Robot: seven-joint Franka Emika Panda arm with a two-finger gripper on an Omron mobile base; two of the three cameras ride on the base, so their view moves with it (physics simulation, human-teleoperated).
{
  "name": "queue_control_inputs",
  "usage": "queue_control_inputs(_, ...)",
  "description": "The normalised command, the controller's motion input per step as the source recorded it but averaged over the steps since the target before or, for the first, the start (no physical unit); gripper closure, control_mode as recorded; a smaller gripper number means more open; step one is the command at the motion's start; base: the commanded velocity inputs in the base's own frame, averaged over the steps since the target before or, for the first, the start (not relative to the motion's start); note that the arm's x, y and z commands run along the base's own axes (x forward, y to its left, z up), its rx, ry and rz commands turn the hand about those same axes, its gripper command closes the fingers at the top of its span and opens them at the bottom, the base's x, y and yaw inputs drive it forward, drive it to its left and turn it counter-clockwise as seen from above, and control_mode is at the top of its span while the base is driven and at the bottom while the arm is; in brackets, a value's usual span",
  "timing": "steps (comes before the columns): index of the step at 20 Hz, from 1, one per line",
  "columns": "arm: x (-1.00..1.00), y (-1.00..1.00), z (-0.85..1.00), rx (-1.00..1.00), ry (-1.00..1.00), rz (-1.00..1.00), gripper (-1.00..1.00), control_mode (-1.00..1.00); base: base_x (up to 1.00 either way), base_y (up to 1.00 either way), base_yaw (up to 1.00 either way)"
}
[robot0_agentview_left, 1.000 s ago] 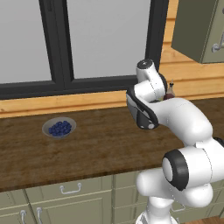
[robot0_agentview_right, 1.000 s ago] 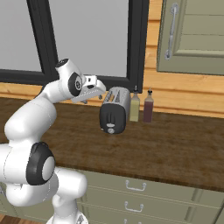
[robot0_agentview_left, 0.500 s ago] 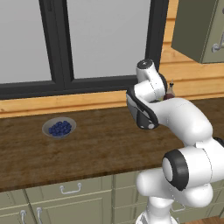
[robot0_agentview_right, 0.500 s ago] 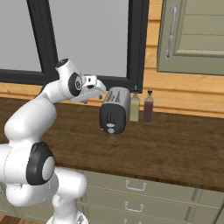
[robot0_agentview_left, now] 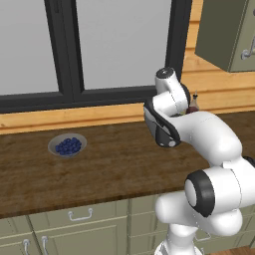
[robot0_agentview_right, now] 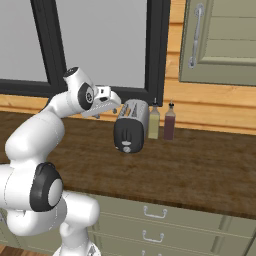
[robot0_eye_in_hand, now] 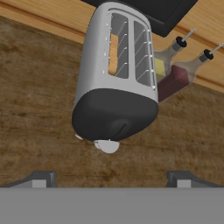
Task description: Start the toaster. Once the lever pops up, take the bread to the plate on the dining counter.
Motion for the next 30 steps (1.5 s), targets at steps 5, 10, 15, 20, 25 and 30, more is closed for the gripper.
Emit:
queue_control_inputs(5, 0.00, 0.00, 0.00, 0.00, 0.00, 0.00, -1.00, -1.00, 0.00, 0.00, 0.00)
queue_control_inputs(10, 0.00, 0.00, 0.00, 0.00, 0.00, 0.00, -1.00, -1.00, 0.00, 0.00, 0.00)
queue_control_inputs(15, 0.00, 0.00, 0.00, 0.00, 0.00, 0.00, -1.00, -1.00, 0.00, 0.00, 0.00)
queue_control_inputs(20, 0.00, 0.00, 0.00, 0.00, 0.00, 0.00, -1.00, -1.00, 0.00, 0.00, 0.00)
queue_control_inputs(25, 0.00, 0.00, 0.00, 0.00, 0.00, 0.00, -1.00, -1.00, 0.00, 0.00, 0.00)
queue_control_inputs(30, 0.00, 0.00, 0.00, 0.00, 0.00, 0.00, -1.00, -1.00, 0.00, 0.00, 0.00)
